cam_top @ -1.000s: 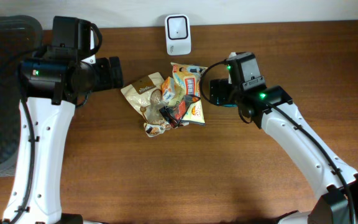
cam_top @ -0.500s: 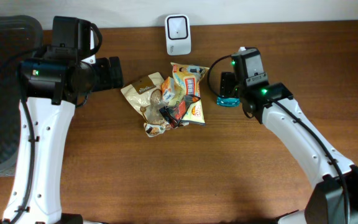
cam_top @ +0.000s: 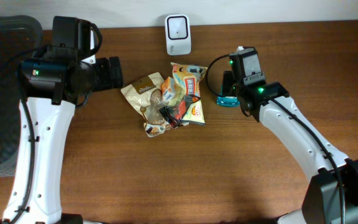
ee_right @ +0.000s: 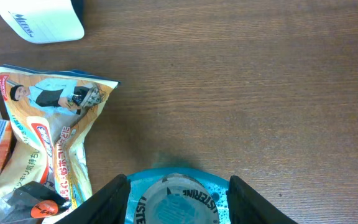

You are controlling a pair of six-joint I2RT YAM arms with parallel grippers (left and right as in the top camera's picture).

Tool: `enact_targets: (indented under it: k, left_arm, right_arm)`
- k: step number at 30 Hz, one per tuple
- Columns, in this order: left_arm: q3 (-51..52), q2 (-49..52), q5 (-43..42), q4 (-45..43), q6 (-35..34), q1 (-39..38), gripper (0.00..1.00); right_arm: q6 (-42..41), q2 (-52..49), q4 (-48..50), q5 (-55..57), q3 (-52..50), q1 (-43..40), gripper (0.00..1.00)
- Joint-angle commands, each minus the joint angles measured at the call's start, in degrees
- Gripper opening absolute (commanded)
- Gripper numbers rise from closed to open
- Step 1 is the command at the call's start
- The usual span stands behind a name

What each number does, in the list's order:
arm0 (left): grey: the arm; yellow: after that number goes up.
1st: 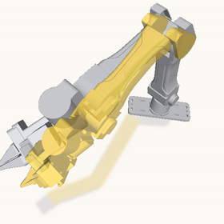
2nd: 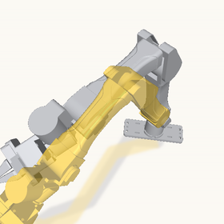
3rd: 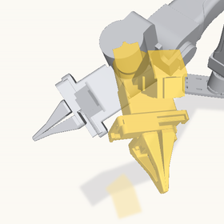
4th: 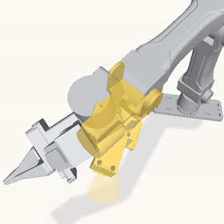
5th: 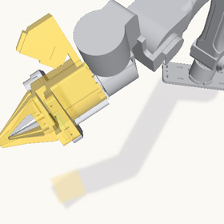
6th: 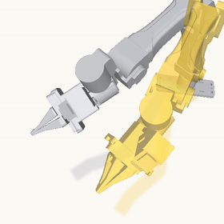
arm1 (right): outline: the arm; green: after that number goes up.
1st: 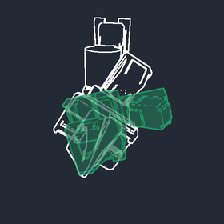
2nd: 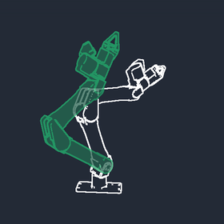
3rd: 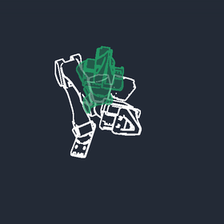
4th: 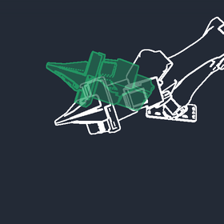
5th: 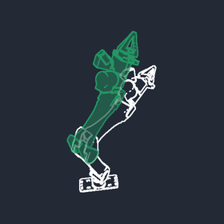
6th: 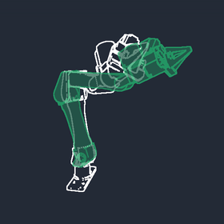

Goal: Scan the item barcode

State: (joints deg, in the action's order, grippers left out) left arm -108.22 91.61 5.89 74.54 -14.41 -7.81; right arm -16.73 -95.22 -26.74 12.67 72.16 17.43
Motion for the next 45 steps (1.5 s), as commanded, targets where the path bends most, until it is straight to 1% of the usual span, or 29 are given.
enact_targets:
  k: [1, 5, 7, 8, 13, 15, 20, 24, 27, 28, 31, 39, 42, 45]
  left_arm:
    - [-0.3, 0.2, 0.4, 0.1, -0.5, 0.5, 0.99]
    - [-0.3, 0.2, 0.4, 0.1, -0.5, 0.5, 0.99]
    - [-0.3, 0.2, 0.4, 0.1, -0.5, 0.5, 0.99]
    - [-0.3, 0.2, 0.4, 0.1, -0.5, 0.5, 0.99]
    - [-0.3, 0.2, 0.4, 0.1, -0.5, 0.5, 0.99]
    - [-0.3, 0.2, 0.4, 0.1, -0.5, 0.5, 0.99]
    - [-0.3, 0.2, 0.4, 0.1, -0.5, 0.5, 0.99]
    - [-0.3, 0.2, 0.4, 0.1, -0.5, 0.5, 0.99]
    - [-0.3, 0.2, 0.4, 0.1, -0.5, 0.5, 0.99]
    - [-0.3, 0.2, 0.4, 0.1, -0.5, 0.5, 0.99]
    - [-0.3, 0.2, 0.4, 0.1, -0.5, 0.5, 0.99]
    - [-0.3, 0.2, 0.4, 0.1, -0.5, 0.5, 0.99]
    - [-0.3, 0.2, 0.4, 0.1, -0.5, 0.5, 0.99]
    - [-0.3, 0.2, 0.4, 0.1, -0.5, 0.5, 0.99]
  right_arm:
    - [-0.4, -1.4, 0.4, 0.9, 0.9, -0.2, 0.52]
    - [-0.4, -1.7, 0.7, 0.9, 0.9, -0.2, 0.5]
    - [-0.4, -1.7, 0.7, 0.9, 0.9, -0.2, 0.46]
    - [-0.4, -1.7, 0.7, 0.9, 0.9, -0.2, 0.45]
    - [-0.4, -1.7, 0.7, 0.9, 0.9, -0.2, 0.44]
    - [-0.4, -1.7, 0.7, 0.9, 0.9, -0.2, 0.39]
    - [-0.4, -1.7, 1.0, 0.9, 0.9, -0.2, 0.36]
    - [-0.4, -1.7, 1.1, 0.9, 0.9, -0.2, 0.31]
    - [-0.4, -1.7, 1.2, 0.9, 0.9, -0.2, 0.31]
    - [-0.4, -1.7, 1.2, 0.9, 0.9, -0.2, 0.28]
    - [-0.4, -1.7, 1.3, 0.9, 0.9, -0.2, 0.23]
    - [-0.4, -1.6, 1.2, 0.9, 1.0, -0.2, 0.21]
    - [-0.2, -1.6, -1.1, 0.9, 2.5, -0.2, 0.13]
    - [0.0, -1.6, -4.9, 0.9, 4.6, -0.2, 0.13]
